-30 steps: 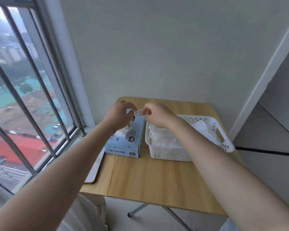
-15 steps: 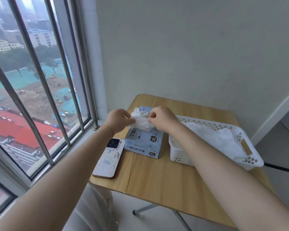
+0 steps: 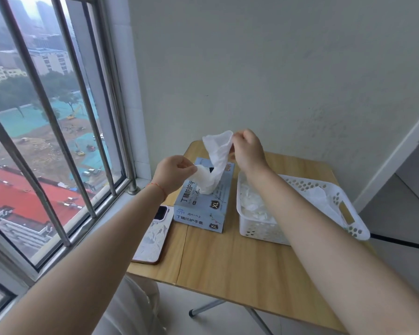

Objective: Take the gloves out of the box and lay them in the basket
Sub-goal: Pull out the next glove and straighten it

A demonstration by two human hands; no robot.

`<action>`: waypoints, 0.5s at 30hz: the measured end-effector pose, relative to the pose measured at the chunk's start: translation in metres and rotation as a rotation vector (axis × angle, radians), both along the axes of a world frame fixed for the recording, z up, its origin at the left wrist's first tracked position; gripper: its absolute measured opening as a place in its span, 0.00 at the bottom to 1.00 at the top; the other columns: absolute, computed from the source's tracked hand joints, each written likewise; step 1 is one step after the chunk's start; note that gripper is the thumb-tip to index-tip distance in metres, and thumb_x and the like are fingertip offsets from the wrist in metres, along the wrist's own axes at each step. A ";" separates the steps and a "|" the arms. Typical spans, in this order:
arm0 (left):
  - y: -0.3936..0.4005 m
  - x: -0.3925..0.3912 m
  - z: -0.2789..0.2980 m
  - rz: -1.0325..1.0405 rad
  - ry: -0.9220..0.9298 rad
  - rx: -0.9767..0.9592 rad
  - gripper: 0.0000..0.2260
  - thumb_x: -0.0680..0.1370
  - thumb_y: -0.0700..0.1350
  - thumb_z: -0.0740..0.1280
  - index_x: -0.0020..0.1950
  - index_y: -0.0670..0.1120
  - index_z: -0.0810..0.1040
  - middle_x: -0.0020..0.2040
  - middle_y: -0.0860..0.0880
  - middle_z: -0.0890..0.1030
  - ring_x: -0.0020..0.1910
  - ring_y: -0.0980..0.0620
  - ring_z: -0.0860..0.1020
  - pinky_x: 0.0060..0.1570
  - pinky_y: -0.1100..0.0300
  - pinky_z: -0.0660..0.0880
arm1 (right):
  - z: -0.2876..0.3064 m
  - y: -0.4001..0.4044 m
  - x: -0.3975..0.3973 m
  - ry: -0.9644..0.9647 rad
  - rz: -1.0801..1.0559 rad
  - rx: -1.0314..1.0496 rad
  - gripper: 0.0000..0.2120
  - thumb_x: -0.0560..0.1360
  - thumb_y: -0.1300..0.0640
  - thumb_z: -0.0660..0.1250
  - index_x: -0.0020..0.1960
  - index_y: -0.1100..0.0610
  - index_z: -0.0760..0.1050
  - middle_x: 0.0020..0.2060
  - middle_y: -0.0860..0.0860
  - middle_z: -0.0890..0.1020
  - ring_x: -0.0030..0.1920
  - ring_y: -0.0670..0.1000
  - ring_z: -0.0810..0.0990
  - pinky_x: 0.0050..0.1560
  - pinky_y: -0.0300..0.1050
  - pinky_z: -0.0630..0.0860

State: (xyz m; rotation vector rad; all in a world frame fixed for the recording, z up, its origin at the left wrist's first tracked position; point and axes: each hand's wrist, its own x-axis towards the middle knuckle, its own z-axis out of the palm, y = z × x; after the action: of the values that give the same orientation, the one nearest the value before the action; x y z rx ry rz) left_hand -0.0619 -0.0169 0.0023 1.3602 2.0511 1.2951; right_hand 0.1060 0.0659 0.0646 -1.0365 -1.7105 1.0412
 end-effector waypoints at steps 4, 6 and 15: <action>0.003 0.009 -0.002 -0.172 0.091 -0.235 0.14 0.78 0.50 0.67 0.41 0.40 0.81 0.35 0.47 0.77 0.33 0.51 0.71 0.36 0.62 0.69 | 0.017 0.003 0.004 0.197 0.030 -0.092 0.06 0.76 0.61 0.57 0.43 0.57 0.71 0.42 0.56 0.79 0.41 0.54 0.78 0.42 0.50 0.77; 0.004 0.015 -0.003 -0.240 0.122 -0.294 0.14 0.78 0.49 0.67 0.42 0.39 0.83 0.39 0.40 0.79 0.35 0.52 0.72 0.37 0.62 0.70 | 0.020 0.004 0.006 0.205 0.031 -0.133 0.07 0.75 0.60 0.57 0.42 0.56 0.72 0.41 0.56 0.79 0.40 0.54 0.78 0.40 0.48 0.77; -0.007 0.037 0.056 -0.248 -0.295 0.095 0.20 0.77 0.35 0.64 0.66 0.53 0.73 0.60 0.50 0.76 0.48 0.60 0.77 0.44 0.67 0.73 | 0.030 -0.001 0.024 0.480 0.194 -0.559 0.05 0.71 0.59 0.60 0.36 0.54 0.67 0.34 0.52 0.69 0.36 0.51 0.70 0.37 0.43 0.67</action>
State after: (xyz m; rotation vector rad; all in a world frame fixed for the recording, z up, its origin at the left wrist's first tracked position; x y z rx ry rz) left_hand -0.0251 -0.0240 0.0587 1.3233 1.5906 1.4012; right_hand 0.1301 0.0651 0.0950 -0.8579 -1.1632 1.7965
